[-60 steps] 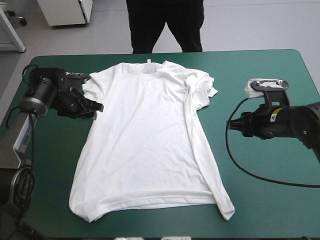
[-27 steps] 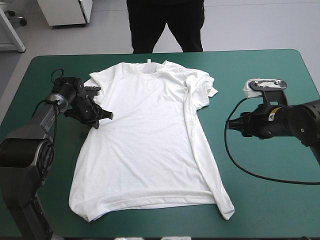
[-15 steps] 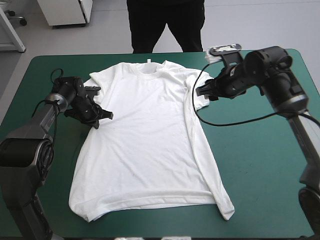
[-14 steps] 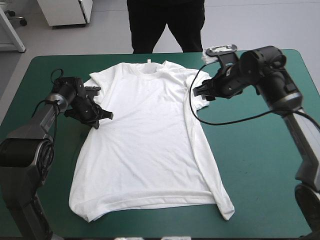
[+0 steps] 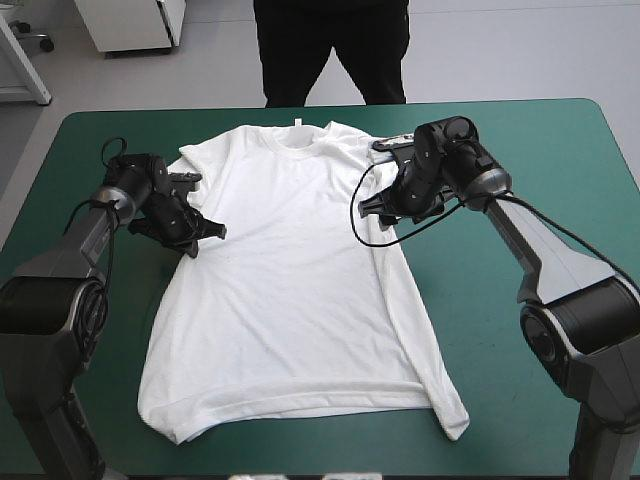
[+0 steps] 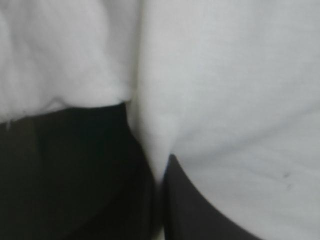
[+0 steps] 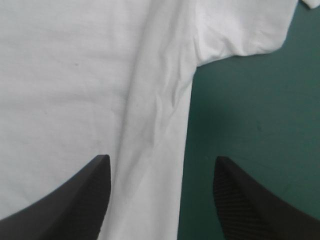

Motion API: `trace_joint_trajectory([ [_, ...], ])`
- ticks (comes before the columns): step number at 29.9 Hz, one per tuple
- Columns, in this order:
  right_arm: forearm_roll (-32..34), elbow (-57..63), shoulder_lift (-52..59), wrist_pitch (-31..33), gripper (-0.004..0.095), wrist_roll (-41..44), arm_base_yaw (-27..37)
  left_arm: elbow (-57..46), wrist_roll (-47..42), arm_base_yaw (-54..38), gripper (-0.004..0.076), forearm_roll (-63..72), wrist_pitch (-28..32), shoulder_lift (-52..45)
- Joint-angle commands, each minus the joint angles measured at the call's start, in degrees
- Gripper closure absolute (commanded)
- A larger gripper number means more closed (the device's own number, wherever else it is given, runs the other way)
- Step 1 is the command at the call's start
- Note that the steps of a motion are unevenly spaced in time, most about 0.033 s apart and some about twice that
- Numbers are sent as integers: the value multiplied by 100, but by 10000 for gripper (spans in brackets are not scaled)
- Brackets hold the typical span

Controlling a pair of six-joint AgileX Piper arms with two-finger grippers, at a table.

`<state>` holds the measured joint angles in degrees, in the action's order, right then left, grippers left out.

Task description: Fold the cloth

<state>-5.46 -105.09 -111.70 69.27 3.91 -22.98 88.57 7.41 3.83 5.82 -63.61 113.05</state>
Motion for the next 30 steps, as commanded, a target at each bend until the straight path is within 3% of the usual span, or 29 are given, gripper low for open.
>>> trace_joint_trajectory([
  [1,-39,-202,83,-287,341,-54,-48,104,-15,5,733,234,-30,-251],
  [13,-65,-202,-561,-742,342,38,-98,104,-15,5,733,234,-19,-251],
  [20,-88,-202,-944,-664,403,92,-261,104,-15,5,733,234,-19,-251],
  [23,-90,-202,-1029,-639,508,187,-326,104,-15,5,733,234,-19,-251],
  [28,-1,-232,-1029,-550,894,249,-326,104,-15,5,733,234,-19,-251],
  [30,191,-319,-1029,-375,922,278,-326,104,-15,5,733,238,-38,-263],
])
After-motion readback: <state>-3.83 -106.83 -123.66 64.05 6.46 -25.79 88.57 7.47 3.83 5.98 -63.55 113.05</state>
